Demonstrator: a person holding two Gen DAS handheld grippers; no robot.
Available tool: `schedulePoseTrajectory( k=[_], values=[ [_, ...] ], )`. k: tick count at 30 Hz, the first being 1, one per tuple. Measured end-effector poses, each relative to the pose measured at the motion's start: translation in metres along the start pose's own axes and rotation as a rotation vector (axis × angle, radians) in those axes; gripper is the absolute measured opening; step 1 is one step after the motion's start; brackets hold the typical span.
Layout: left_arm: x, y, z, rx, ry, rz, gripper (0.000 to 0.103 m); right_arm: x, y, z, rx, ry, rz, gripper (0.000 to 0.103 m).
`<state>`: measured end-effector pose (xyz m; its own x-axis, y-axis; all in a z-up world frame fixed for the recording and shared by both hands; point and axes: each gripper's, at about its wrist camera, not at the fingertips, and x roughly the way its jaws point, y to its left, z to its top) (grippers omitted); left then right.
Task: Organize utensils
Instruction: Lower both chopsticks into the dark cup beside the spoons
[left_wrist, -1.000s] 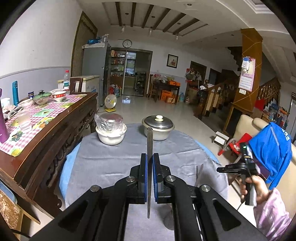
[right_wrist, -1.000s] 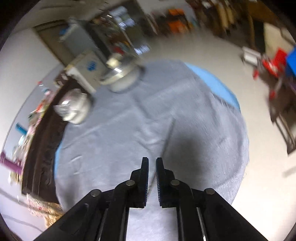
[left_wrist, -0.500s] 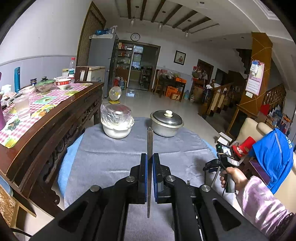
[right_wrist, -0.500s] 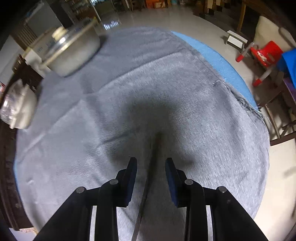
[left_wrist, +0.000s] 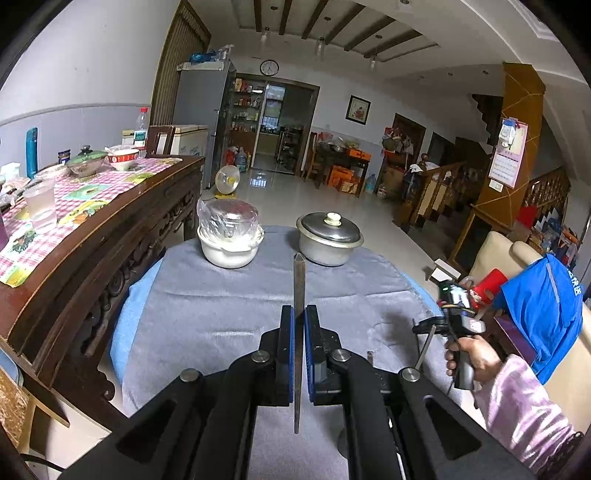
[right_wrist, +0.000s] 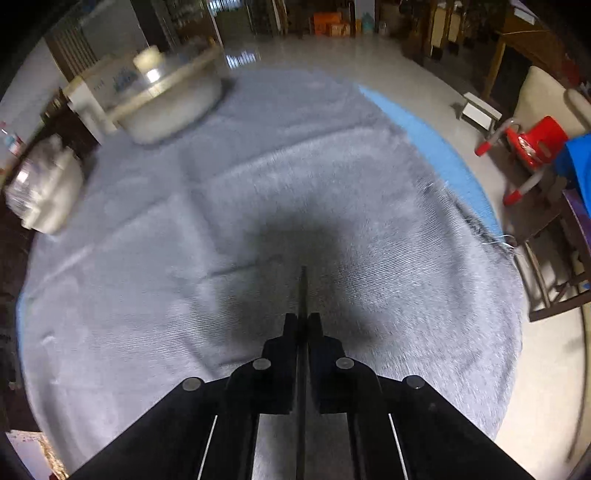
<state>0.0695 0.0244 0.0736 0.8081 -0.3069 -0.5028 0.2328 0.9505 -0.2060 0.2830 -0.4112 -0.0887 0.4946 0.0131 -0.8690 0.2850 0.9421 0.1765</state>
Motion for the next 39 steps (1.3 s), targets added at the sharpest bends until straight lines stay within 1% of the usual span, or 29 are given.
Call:
schedulePoseTrajectory(
  k=[4,5,8,9,12,15,17,20,23,31,35,39],
  values=[
    [-0.011,-0.009,-0.001,0.012,-0.015,-0.011,0.005,-0.054,-0.002,-0.015,-0.008,-0.133,0.082,0.006],
    [-0.014,-0.012,-0.001,0.015,-0.021,-0.012,0.005,-0.075,-0.003,-0.022,-0.016,-0.190,0.108,0.006],
    [-0.027,-0.019,-0.001,0.019,-0.040,-0.025,0.005,-0.114,0.006,-0.030,-0.038,-0.303,0.135,0.006],
    [-0.031,-0.021,0.000,0.021,-0.049,-0.027,0.005,-0.133,0.007,-0.038,-0.043,-0.355,0.154,0.006],
    [-0.045,-0.028,0.002,0.025,-0.072,-0.033,0.005,-0.168,0.015,-0.050,-0.059,-0.459,0.168,0.006],
    [-0.058,-0.035,0.004,0.033,-0.089,-0.040,0.005,-0.201,0.023,-0.057,-0.075,-0.545,0.189,0.006],
    [-0.063,-0.040,0.005,0.040,-0.097,-0.041,0.005,-0.222,0.032,-0.063,-0.095,-0.582,0.212,0.006],
    [-0.069,-0.046,0.007,0.046,-0.103,-0.055,0.005,-0.246,0.044,-0.065,-0.131,-0.608,0.242,0.006],
    [-0.072,-0.051,0.009,0.047,-0.106,-0.065,0.005,-0.267,0.057,-0.070,-0.169,-0.614,0.266,0.006],
    [-0.064,-0.068,0.013,0.057,-0.101,-0.102,0.005,-0.312,0.077,-0.091,-0.235,-0.657,0.368,0.006],
    [-0.059,-0.075,0.014,0.052,-0.094,-0.122,0.005,-0.319,0.089,-0.102,-0.269,-0.640,0.415,0.006],
    [-0.052,-0.082,0.011,0.053,-0.082,-0.134,0.005,-0.313,0.103,-0.118,-0.311,-0.620,0.441,0.006]
  ],
)
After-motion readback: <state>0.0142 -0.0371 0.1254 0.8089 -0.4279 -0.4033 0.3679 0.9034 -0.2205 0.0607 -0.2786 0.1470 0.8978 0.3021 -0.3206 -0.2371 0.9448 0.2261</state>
